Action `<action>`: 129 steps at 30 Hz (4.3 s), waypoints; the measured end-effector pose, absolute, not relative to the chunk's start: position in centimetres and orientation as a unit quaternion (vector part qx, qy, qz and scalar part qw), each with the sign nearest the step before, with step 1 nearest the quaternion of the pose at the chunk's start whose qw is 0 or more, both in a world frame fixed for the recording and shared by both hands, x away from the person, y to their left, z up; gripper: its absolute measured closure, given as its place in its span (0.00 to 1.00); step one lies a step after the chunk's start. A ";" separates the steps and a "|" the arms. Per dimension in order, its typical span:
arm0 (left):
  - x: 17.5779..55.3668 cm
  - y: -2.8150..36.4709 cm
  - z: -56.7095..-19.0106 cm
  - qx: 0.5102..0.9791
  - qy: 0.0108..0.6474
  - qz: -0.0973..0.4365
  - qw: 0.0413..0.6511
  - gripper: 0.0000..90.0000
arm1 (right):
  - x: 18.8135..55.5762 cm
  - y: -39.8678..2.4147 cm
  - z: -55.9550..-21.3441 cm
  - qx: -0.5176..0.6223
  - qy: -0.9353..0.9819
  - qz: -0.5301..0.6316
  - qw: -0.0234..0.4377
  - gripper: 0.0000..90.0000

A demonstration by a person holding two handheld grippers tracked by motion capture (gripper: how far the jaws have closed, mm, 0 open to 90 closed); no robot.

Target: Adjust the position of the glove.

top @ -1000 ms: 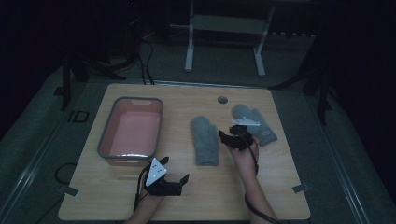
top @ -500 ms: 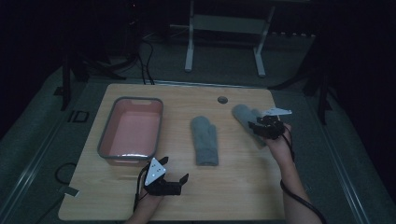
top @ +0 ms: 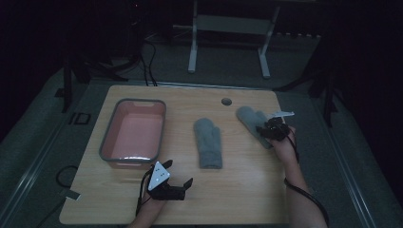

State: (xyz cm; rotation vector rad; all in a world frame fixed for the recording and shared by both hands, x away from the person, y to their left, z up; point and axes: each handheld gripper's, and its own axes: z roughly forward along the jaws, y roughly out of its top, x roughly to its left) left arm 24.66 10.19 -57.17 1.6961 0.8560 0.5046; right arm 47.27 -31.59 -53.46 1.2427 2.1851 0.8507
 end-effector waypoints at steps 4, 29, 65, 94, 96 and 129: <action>24.7 10.2 -57.2 0.718 0.364 0.211 0.554 0.00 | 47.7 -31.3 -54.2 0.443 0.814 0.282 0.250 0.64; 24.6 10.3 -57.2 0.715 0.365 0.214 0.557 0.00 | 37.2 -28.4 -51.1 0.613 0.648 0.328 0.312 0.94; 24.7 10.3 -57.2 0.715 0.368 0.206 0.558 0.00 | 38.1 -30.9 -55.1 0.489 0.773 0.339 0.219 0.85; 24.7 10.3 -57.2 0.714 0.367 0.208 0.559 0.00 | 36.7 -15.6 -47.2 0.529 0.703 0.412 0.238 0.91; 24.7 10.3 -57.2 0.715 0.366 0.208 0.558 0.00 | 36.7 -14.5 -47.6 0.527 0.708 0.410 0.228 0.91; 24.8 10.0 -57.1 0.727 0.362 0.193 0.551 0.00 | 36.6 -16.1 -49.1 0.476 0.758 0.427 0.128 0.22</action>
